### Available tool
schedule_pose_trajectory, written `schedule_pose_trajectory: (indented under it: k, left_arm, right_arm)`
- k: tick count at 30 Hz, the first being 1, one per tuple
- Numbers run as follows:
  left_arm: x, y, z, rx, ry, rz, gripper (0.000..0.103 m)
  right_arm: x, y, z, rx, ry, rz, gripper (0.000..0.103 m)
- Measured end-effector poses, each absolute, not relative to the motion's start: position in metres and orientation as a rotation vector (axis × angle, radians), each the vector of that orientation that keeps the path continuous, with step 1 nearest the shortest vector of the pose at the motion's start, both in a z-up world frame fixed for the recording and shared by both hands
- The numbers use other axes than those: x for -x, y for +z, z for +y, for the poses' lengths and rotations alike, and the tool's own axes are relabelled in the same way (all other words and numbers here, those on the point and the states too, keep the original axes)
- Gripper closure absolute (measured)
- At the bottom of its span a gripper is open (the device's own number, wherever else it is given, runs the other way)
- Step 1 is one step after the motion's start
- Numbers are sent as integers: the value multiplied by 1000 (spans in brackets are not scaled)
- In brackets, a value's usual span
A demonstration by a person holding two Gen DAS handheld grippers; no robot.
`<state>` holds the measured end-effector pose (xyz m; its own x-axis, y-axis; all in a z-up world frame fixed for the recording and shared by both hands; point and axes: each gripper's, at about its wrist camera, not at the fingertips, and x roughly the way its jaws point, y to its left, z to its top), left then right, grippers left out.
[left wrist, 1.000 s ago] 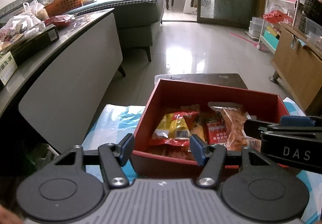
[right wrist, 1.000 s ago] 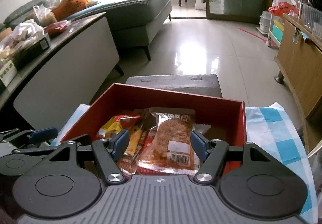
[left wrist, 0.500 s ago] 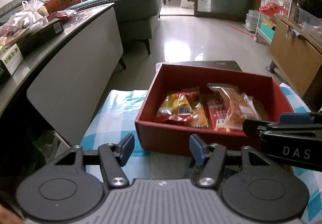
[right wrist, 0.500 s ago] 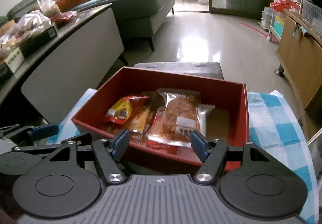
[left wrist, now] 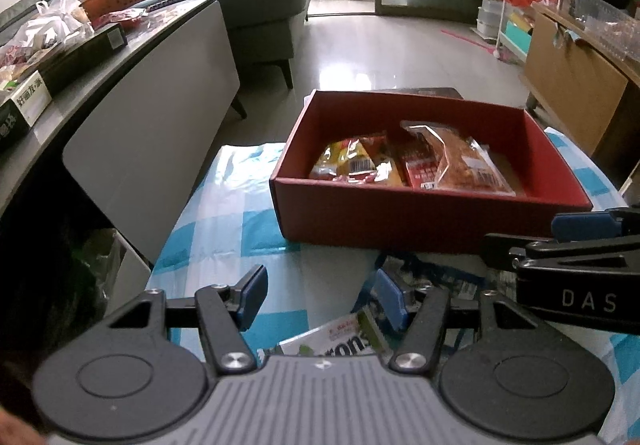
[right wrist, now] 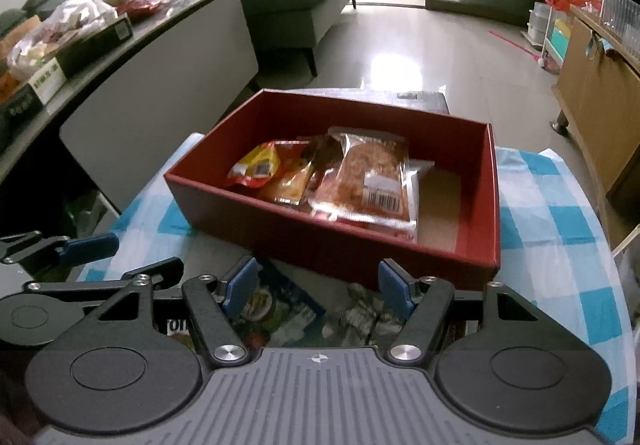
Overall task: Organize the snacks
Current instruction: 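Move both tools back to the remaining snacks on the tablecloth, then grasp the white duck-neck pouch with the right tool while the left tool approaches the Kapron wafer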
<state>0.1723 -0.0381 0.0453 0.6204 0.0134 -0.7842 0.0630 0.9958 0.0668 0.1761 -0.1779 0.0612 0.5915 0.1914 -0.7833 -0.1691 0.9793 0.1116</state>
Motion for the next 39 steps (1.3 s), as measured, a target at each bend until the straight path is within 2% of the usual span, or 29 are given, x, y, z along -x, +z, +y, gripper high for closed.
schedule_pose_trajectory:
  k: [12,16,30,32,34,39]
  left_arm:
    - [-149,37,-33,-102,-54,951,51]
    - [-137,31,-31,-112,-56,985,55]
    - [-89,1,-16,-145,-111,1128,55]
    - [-85,0,-7,-116,-121,1135,54]
    - [-84,3,2,-70,-127,1141,53]
    - [-86,5,18,-12,-123,1138,48]
  right_arm:
    - [-158,56,-174,-10,233,951,29]
    - [-149,50,-170,5,252,977,29]
    - [-112,15,-147,98,360,1106,29]
    - [-110,12,-143,127,397,1113,24]
    - [-110,10,-141,154,426,1111,12]
    - [-117,1,-124,277,504,1120,12]
